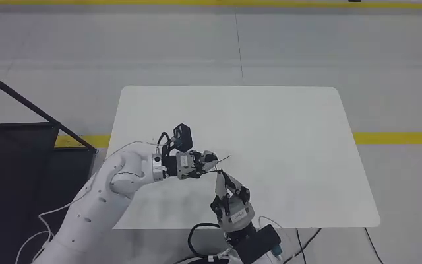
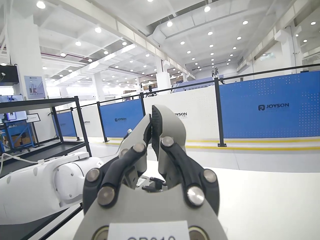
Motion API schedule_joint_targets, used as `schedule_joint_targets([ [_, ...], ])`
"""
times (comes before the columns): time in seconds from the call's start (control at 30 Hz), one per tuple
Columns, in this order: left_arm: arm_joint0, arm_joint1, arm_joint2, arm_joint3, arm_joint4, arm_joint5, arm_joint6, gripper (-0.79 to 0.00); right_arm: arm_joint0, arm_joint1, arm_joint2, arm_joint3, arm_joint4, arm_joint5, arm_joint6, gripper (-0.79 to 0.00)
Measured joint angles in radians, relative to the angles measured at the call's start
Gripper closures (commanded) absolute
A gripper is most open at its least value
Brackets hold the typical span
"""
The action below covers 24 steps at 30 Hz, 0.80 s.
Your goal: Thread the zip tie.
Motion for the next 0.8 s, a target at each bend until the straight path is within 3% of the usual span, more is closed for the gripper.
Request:
schedule_joint_targets([
  [0.27,-0.018,0.011,0.005,0.027,-0.118,-0.048,-0.102,0.000,0.009,0.007,0.013,0.016,-0.051,0.023,-0.013,0.000],
  [0.53,-0.050,0.029,0.010,0.041,-0.277,-0.058,-0.242,0.000,0.012,0.005,-0.007,0.026,-0.225,0.195,0.062,0.000],
  [0.8,-0.051,0.029,0.007,0.040,-0.281,-0.052,-0.244,0.000,0.011,0.005,-0.007,0.025,-0.220,0.192,0.061,0.000],
])
